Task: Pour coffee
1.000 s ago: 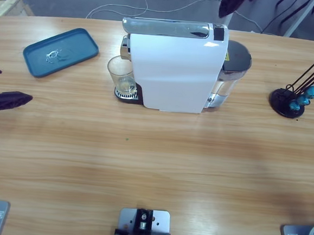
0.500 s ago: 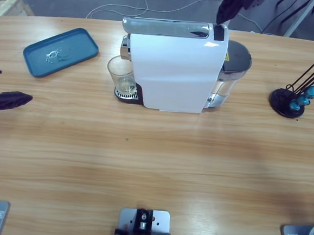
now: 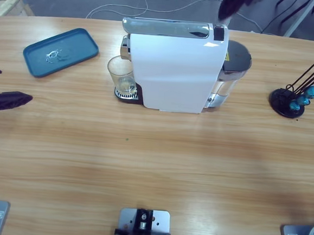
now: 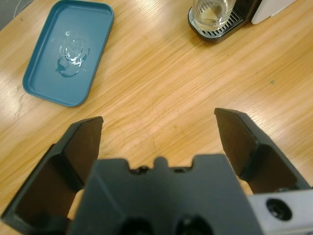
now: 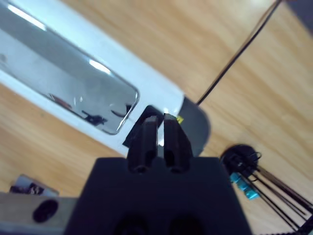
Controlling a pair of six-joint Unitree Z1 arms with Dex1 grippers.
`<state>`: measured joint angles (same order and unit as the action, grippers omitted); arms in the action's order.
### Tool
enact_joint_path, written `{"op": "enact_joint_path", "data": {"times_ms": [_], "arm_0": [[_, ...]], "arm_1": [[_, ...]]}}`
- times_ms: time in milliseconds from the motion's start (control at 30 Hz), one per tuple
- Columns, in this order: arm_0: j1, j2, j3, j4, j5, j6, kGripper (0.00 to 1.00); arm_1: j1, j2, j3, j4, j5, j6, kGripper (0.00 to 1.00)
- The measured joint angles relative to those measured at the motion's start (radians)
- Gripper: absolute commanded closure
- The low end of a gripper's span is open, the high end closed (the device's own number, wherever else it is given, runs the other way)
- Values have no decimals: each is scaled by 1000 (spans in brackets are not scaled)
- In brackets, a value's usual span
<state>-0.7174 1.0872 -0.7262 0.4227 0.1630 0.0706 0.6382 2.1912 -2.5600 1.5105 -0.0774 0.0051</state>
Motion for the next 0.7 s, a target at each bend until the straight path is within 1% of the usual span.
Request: {"op": "enact_joint_path", "data": {"times_ms": [33, 67, 133, 233, 400, 567, 700], "arm_0": [[0, 0, 0, 0, 0, 0, 9], [0, 0, 0, 0, 0, 0, 9], [0, 0, 0, 0, 0, 0, 9], [0, 0, 0, 0, 0, 0, 9], [0, 0, 0, 0, 0, 0, 9], [0, 0, 0, 0, 0, 0, 9], [0, 0, 0, 0, 0, 0, 9]], "arm_1": [[0, -7, -22, 0, -9, 1, 191], [1, -15, -41, 0, -19, 2, 100], [1, -36, -54, 0, -23, 4, 4], [2, -79, -37, 0, -18, 12, 0], [16, -148, 72, 1, 5, 36, 0], [35, -158, 130, 1, 15, 49, 0], [47, -170, 217, 1, 16, 61, 0]]}}
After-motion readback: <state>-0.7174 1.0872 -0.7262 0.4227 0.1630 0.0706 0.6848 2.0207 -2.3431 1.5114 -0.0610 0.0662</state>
